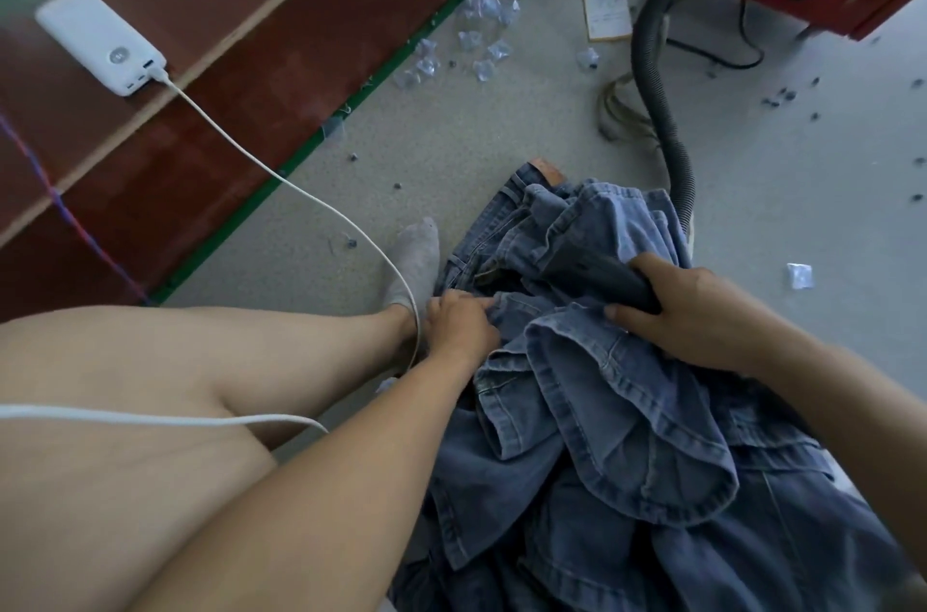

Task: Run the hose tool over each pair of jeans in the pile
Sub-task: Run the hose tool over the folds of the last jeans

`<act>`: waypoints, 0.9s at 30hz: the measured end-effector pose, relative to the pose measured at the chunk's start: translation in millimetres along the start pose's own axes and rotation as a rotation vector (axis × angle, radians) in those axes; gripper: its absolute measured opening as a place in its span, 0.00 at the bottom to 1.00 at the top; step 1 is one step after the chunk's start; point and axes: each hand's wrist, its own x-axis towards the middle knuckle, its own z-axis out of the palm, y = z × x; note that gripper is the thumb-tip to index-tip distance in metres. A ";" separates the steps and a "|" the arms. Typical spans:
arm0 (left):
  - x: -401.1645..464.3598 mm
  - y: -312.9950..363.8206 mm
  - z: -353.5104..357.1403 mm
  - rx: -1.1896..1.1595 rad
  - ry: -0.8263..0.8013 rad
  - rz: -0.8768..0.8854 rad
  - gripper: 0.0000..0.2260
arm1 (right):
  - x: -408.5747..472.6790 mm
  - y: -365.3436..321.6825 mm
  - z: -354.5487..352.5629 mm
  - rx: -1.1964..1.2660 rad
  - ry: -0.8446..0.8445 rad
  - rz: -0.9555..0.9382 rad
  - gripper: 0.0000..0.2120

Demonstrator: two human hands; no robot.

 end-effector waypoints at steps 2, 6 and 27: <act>-5.7 4.5 -0.6 -0.157 -0.024 0.038 0.18 | -0.2 -2.9 0.2 -0.016 -0.001 -0.012 0.18; -16.3 17.2 -15.8 -0.679 -0.048 -0.233 0.17 | -1.1 -7.0 1.5 -0.040 -0.002 -0.025 0.18; -196.2 56.6 71.7 -0.668 0.179 0.626 0.13 | -109.4 51.4 -76.1 0.332 0.135 -0.040 0.06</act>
